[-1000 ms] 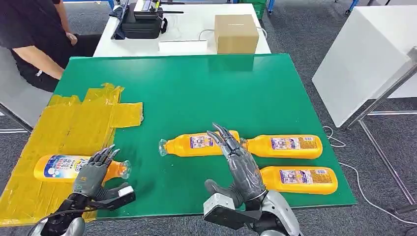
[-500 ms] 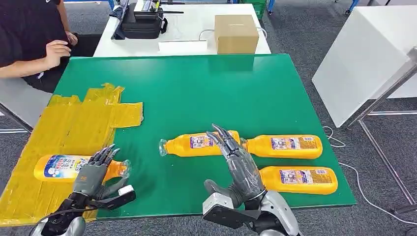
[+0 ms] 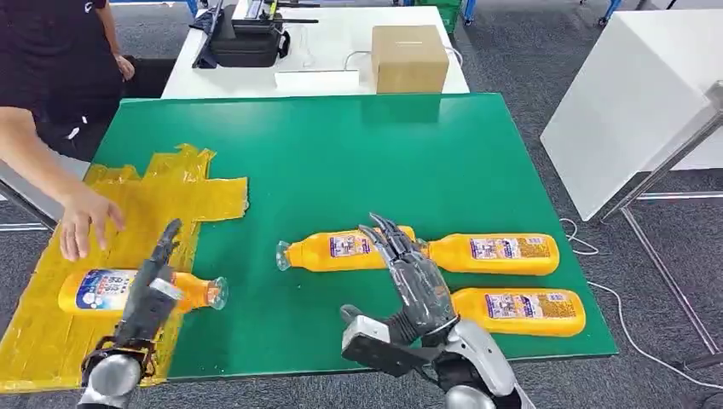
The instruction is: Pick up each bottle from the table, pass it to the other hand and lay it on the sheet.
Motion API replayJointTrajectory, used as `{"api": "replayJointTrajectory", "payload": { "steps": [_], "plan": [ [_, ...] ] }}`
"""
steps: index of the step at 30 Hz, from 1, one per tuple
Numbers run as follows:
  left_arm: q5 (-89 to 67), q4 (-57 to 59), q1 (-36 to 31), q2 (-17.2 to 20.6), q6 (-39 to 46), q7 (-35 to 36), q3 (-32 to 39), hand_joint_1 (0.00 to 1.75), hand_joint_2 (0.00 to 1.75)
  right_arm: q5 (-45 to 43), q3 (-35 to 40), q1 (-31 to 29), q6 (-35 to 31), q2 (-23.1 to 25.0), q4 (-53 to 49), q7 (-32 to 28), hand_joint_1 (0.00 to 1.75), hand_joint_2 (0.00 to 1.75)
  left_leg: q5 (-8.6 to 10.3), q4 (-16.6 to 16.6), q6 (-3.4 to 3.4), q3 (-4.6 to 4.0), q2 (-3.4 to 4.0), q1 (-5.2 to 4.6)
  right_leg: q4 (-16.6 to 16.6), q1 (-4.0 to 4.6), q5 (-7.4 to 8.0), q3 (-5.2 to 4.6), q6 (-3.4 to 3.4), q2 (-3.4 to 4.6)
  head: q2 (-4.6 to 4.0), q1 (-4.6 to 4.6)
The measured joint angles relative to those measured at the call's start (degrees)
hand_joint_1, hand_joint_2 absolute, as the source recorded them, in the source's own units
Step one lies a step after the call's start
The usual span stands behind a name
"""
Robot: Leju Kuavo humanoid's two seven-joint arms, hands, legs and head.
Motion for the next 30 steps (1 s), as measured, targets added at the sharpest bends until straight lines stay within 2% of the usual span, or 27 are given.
{"api": "replayJointTrajectory", "payload": {
  "steps": [2,4,7,18,25,30],
  "plan": [
    [12.97,-4.5,-1.97,-2.97,-6.09,2.25,1.6,0.0,0.0,0.48,-0.41,-8.52,2.09,0.39,10.56,2.15,0.0,1.75,0.18,0.02,0.12,-0.04,0.19,-0.06,-0.01,-0.02,0.32,-0.15,-0.11,0.11,0.0,-0.07],
    [15.53,-7.71,-3.7,-5.07,-6.46,3.46,1.54,0.0,0.0,0.92,-1.77,-15.15,2.09,0.83,19.34,1.16,0.0,1.75,0.32,0.02,0.23,-0.03,0.09,-0.14,-0.01,-0.08,0.35,-0.09,-0.12,0.06,0.0,0.02],
    [15.62,-10.72,-3.85,-6.33,-6.26,3.44,1.47,0.0,0.0,1.64,-2.32,-20.76,2.09,1.94,28.18,0.58,0.0,1.75,0.37,0.04,0.19,-0.01,0.05,-0.14,0.0,-0.07,0.38,-0.08,-0.1,0.05,0.0,-0.04],
    [16.71,-13.57,-4.61,-7.79,-6.37,2.56,1.38,0.0,0.0,3.24,-2.16,-28.13,3.36,4.66,42.62,1.93,0.0,1.75,0.34,0.03,0.13,-0.14,-0.01,0.0,0.02,0.04,0.34,-0.17,-0.12,0.03,0.0,-0.02],
    [16.78,-13.57,-5.13,-7.99,-6.64,2.56,1.19,0.0,0.0,3.78,-2.12,-30.43,4.12,5.94,47.41,2.15,0.0,1.75,0.34,0.04,0.13,-0.14,-0.01,-0.01,0.02,0.04,0.35,-0.18,-0.12,0.03,0.0,-0.02],
    [17.06,-13.57,-5.5,-8.08,-6.59,2.47,0.84,0.0,0.0,3.13,-1.22,-32.01,6.2,7.63,51.44,-0.54,0.0,1.75,0.33,0.03,0.13,-0.14,0.0,0.01,0.02,0.06,0.34,-0.19,-0.12,0.03,0.0,-0.02]
  ]
}}
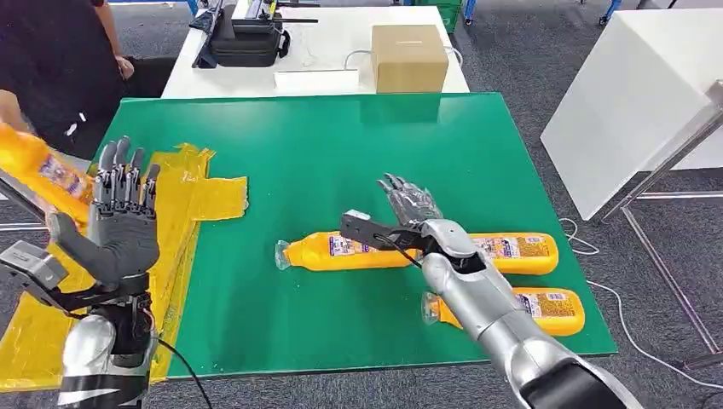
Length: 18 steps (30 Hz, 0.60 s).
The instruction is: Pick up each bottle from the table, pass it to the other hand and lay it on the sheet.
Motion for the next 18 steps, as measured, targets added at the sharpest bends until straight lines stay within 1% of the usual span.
{"api": "replayJointTrajectory", "payload": {
  "steps": [5,8,12,18],
  "plan": [
    [0.2,0.0,-0.08,0.0,0.46,-0.07,0.02,0.0,0.0,-0.83,1.94,-0.33,2.18,1.49,2.71,-1.46,0.0,1.75,0.0,0.0,0.0,-0.01,-0.01,0.02,0.01,0.02,0.0,-0.01,0.0,-0.01,0.0,0.0],
    [0.2,0.0,-0.09,0.0,0.46,-0.07,0.02,0.0,0.0,-1.02,2.75,-0.52,2.81,1.9,3.6,-1.64,0.0,1.75,0.0,0.0,0.0,-0.01,-0.01,0.02,0.0,0.01,0.0,0.0,0.0,0.0,0.0,0.0],
    [0.35,0.07,-0.14,0.0,0.66,-0.28,0.02,0.0,0.0,-2.1,4.68,-1.05,5.31,2.27,5.09,-2.45,0.0,1.75,0.0,0.0,0.0,-0.01,-0.01,0.01,0.0,0.0,0.0,0.0,0.0,0.0,0.0,0.0],
    [1.16,0.13,-0.88,0.02,1.7,0.04,0.04,0.0,0.0,-3.43,8.88,-1.65,7.56,3.17,6.97,-1.68,0.0,1.75,0.0,0.0,0.0,-0.01,-0.01,0.01,0.0,0.01,0.0,-0.01,0.0,0.0,0.0,0.0]
  ]
}}
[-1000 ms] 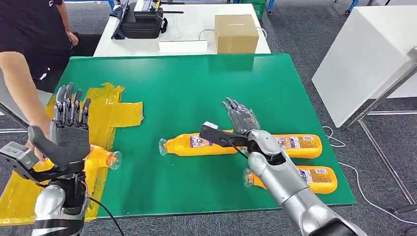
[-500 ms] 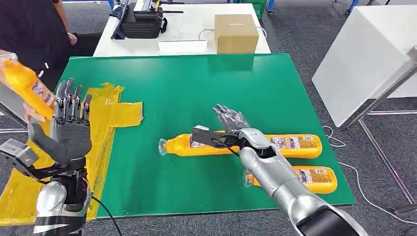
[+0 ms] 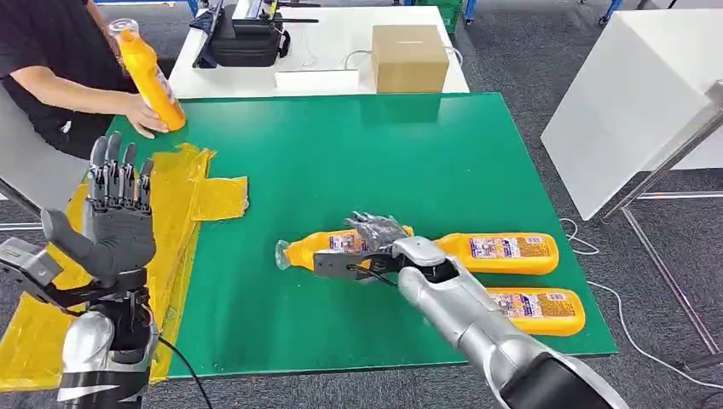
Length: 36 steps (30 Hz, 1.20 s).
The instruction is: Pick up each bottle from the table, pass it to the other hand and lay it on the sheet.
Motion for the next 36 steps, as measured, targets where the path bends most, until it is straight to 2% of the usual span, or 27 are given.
{"api": "replayJointTrajectory", "payload": {
  "steps": [2,3,9,19,27,29,30,32,36],
  "plan": [
    [0.33,0.0,-0.01,0.0,0.15,0.11,0.0,0.0,0.0,0.31,1.53,-0.26,0.94,0.02,0.98,1.64,0.0,1.75,0.0,0.0,0.0,0.0,0.0,0.0,0.0,0.0,0.0,-0.01,0.0,0.0,0.0,0.0],
    [0.41,0.0,-0.01,0.0,0.2,0.11,0.0,0.0,0.0,1.32,2.49,-0.48,1.33,0.02,1.77,3.11,1.73,1.75,0.0,0.0,0.0,0.0,0.0,0.0,0.0,0.0,0.0,-0.01,0.0,0.0,0.0,0.0],
    [0.92,0.02,-0.07,0.02,0.59,0.59,0.15,0.0,0.0,8.0,6.73,-2.09,4.11,0.0,6.45,10.14,1.75,1.75,0.0,0.0,0.0,0.07,0.01,0.0,-0.01,-0.01,0.0,0.04,0.0,0.0,0.0,-0.04],
    [1.29,0.55,-0.55,0.02,0.61,0.9,0.63,0.0,0.0,11.8,7.03,-3.35,3.66,0.09,8.57,12.54,1.75,1.75,0.01,0.0,0.0,0.18,-0.02,-0.01,-0.02,-0.01,0.0,0.16,0.0,0.0,0.0,0.0],
    [1.86,0.55,-0.03,-0.02,1.03,1.68,1.18,0.0,0.0,12.02,2.2,-0.53,-10.11,0.63,6.66,13.55,1.75,1.75,0.01,0.0,-0.01,0.09,0.05,0.0,0.01,0.0,0.01,0.08,0.0,0.01,0.0,0.0],
    [2.01,0.52,0.31,-0.2,1.48,2.82,1.25,0.0,0.0,11.17,0.29,1.46,-16.83,0.57,3.82,11.24,1.75,1.75,0.01,0.0,-0.02,0.04,0.0,0.0,0.01,0.0,0.0,0.03,0.0,0.0,0.0,-0.02],
    [2.12,0.44,0.78,-0.31,1.77,3.32,1.29,0.0,1.75,11.15,-1.01,3.23,-20.45,0.48,1.01,9.76,1.75,1.75,-0.02,0.0,-0.05,0.03,-0.01,0.0,0.01,0.01,-0.01,0.02,0.0,0.0,0.0,0.0],
    [2.73,0.04,2.53,-0.78,2.03,3.89,1.38,0.0,1.75,11.0,-4.0,7.4,-25.68,0.26,-6.8,6.6,1.75,1.75,-0.08,0.0,-0.12,0.02,0.0,0.01,0.0,0.01,-0.06,-0.01,-0.05,0.0,0.0,-0.04],
    [4.37,-1.03,5.42,-1.83,2.05,4.22,1.38,0.0,1.75,11.0,-8.39,13.98,-29.41,0.2,-19.94,3.63,1.75,1.75,-0.09,-0.01,-0.12,-0.14,-0.02,0.0,-0.01,0.0,-0.1,-0.15,-0.08,-0.01,0.0,0.0]
  ]
}}
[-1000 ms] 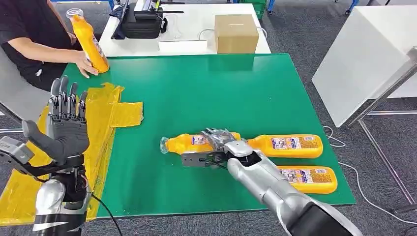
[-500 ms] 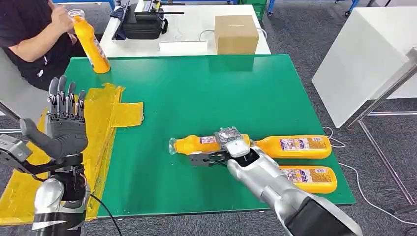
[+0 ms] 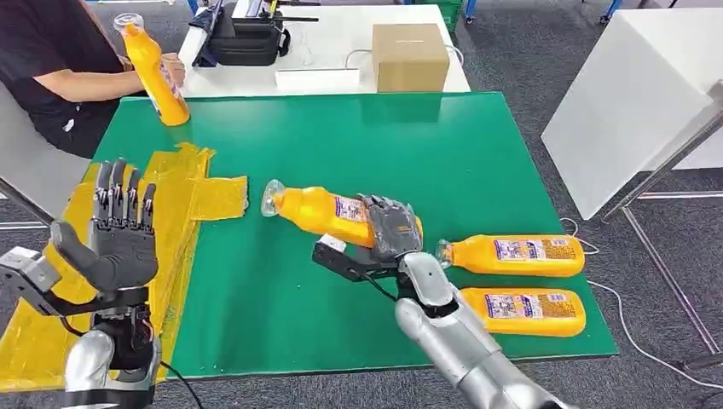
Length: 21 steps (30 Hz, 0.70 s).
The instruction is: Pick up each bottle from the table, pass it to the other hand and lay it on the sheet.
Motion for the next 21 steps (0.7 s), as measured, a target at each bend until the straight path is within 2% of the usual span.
{"api": "replayJointTrajectory", "payload": {
  "steps": [3,7,11,21],
  "plan": [
    [0.31,-0.63,1.06,-0.62,0.0,0.09,-0.09,0.0,1.75,-0.37,-1.56,2.43,-0.31,-0.02,-5.7,-0.59,1.75,1.75,0.0,0.0,0.0,-0.03,0.01,-0.01,-0.01,-0.01,0.01,-0.03,0.0,0.01,0.0,0.02],
    [3.26,-2.03,2.96,-1.49,-0.02,1.22,-0.77,0.0,1.75,-3.13,-2.63,5.82,-3.37,0.13,-13.35,-5.21,1.75,1.75,0.01,0.0,0.01,-0.02,0.02,-0.01,-0.01,-0.01,0.02,-0.03,0.0,0.01,0.0,0.0],
    [8.12,-3.96,5.7,-2.58,-0.81,2.56,-2.91,0.0,1.75,-5.01,-1.64,8.41,-1.77,0.22,-21.0,-5.79,1.75,1.75,0.0,0.0,0.0,-0.04,0.03,0.0,-0.01,0.0,0.02,-0.05,0.0,0.01,0.0,-0.02],
    [11.63,-5.81,7.34,-3.17,-3.04,3.78,-7.87,0.0,1.75,-6.69,3.8,8.73,1.74,1.4,-23.51,-5.27,1.75,1.75,0.01,-0.01,0.0,-0.06,0.01,0.02,0.0,0.01,0.01,-0.06,-0.01,0.01,0.0,0.0]
  ]
}}
